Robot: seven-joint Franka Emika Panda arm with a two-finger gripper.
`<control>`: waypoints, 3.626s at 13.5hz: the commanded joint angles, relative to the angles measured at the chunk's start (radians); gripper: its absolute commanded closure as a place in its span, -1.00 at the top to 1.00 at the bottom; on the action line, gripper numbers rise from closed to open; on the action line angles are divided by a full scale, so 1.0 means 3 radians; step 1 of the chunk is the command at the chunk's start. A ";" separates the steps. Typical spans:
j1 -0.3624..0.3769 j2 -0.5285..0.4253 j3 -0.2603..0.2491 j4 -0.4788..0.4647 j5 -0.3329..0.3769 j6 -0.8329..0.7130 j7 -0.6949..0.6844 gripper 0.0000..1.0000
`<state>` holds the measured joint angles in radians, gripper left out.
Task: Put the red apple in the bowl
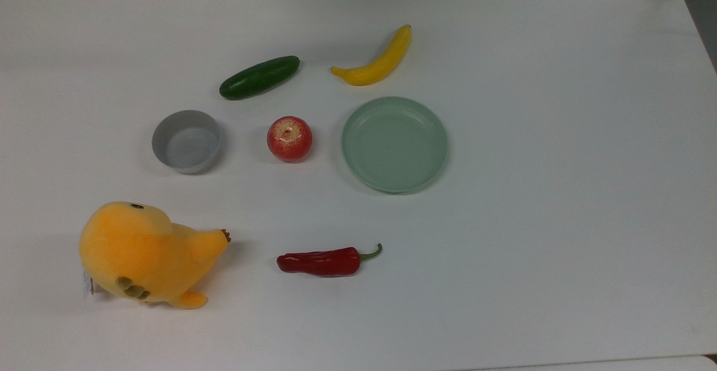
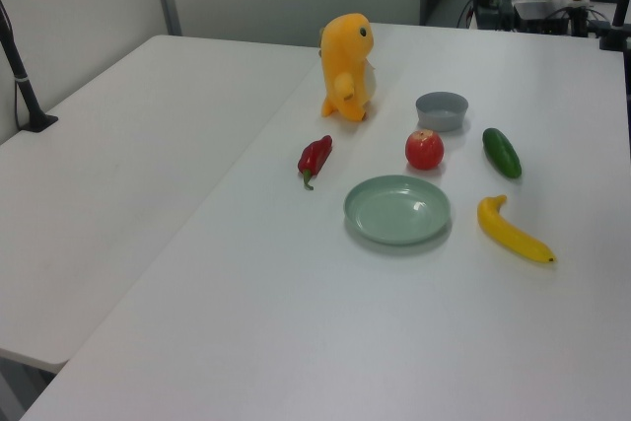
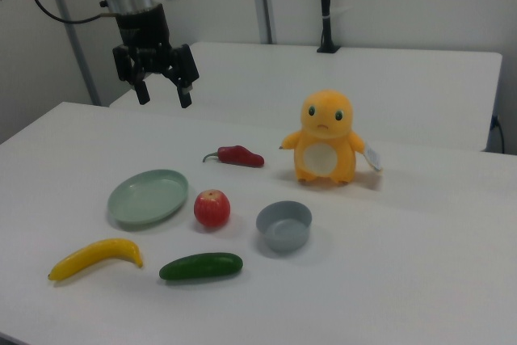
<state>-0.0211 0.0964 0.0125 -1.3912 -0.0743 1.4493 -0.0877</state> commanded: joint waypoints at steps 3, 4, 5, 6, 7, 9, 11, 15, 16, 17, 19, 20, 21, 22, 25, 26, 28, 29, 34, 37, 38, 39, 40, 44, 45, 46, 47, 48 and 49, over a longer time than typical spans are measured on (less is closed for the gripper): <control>0.0019 -0.0050 -0.0016 -0.0143 0.0033 0.0211 -0.0040 1.00; 0.0019 -0.0066 -0.0016 -0.0184 0.0033 0.0211 -0.0040 1.00; 0.0019 -0.0071 -0.0011 -0.0184 0.0033 0.0201 -0.0040 1.00; 0.0019 -0.0076 -0.0016 -0.0184 0.0033 0.0201 -0.0040 1.00; 0.0019 -0.0071 -0.0016 -0.0184 0.0033 0.0206 -0.0040 1.00; 0.0019 -0.0071 -0.0011 -0.0184 0.0033 0.0201 -0.0045 1.00; 0.0014 -0.0066 -0.0011 -0.0184 0.0033 0.0195 -0.0045 1.00; 0.0014 -0.0050 -0.0016 -0.0184 0.0038 0.0195 -0.0040 1.00; 0.0014 -0.0050 -0.0011 -0.0184 0.0038 0.0206 -0.0040 1.00; 0.0014 -0.0050 -0.0011 -0.0184 0.0038 0.0196 -0.0040 1.00; 0.0014 -0.0101 -0.0011 -0.0291 0.0033 0.0205 -0.0050 1.00; 0.0019 -0.0182 -0.0011 -0.0418 0.0028 0.0211 -0.0060 1.00; 0.0024 -0.0295 -0.0011 -0.0577 0.0023 0.0241 -0.0111 1.00; 0.0024 -0.0422 -0.0011 -0.0740 0.0023 0.0333 -0.0147 1.00; 0.0024 -0.0587 -0.0011 -0.0962 0.0023 0.0446 -0.0152 1.00; 0.0024 -0.0562 -0.0011 -0.0962 0.0028 0.0532 -0.0152 1.00; 0.0024 -0.0480 -0.0011 -0.0962 0.0043 0.0792 -0.0158 1.00; 0.0024 -0.0414 -0.0011 -0.0962 0.0089 0.0875 -0.0158 1.00; 0.0076 -0.0107 -0.0011 -0.1018 0.0309 0.1320 -0.0607 1.00; 0.0116 -0.0091 -0.0016 -0.1252 0.0304 0.1565 -0.0562 1.00; 0.0101 -0.0061 -0.0016 -0.1319 0.0304 0.1677 -0.0562 1.00; 0.0101 0.0031 -0.0016 -0.1320 0.0299 0.1764 -0.0562 1.00; 0.0091 0.0128 -0.0016 -0.1315 0.0299 0.1780 -0.0562 1.00; 0.0086 0.0414 -0.0016 -0.1299 0.0263 0.2046 -0.0562 1.00; 0.0086 0.0491 -0.0016 -0.1299 0.0253 0.2097 -0.0562 1.00; 0.0086 0.0563 -0.0016 -0.1299 0.0243 0.2153 -0.0567 1.00; 0.0086 0.0634 -0.0016 -0.1299 0.0227 0.2210 -0.0562 1.00; 0.0081 0.0685 -0.0021 -0.1299 0.0202 0.2240 -0.0562 1.00; 0.0081 0.0732 -0.0016 -0.1304 0.0161 0.2271 -0.0562 1.00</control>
<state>0.0009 0.2923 0.0134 -1.7735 -0.0056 2.0928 -0.2417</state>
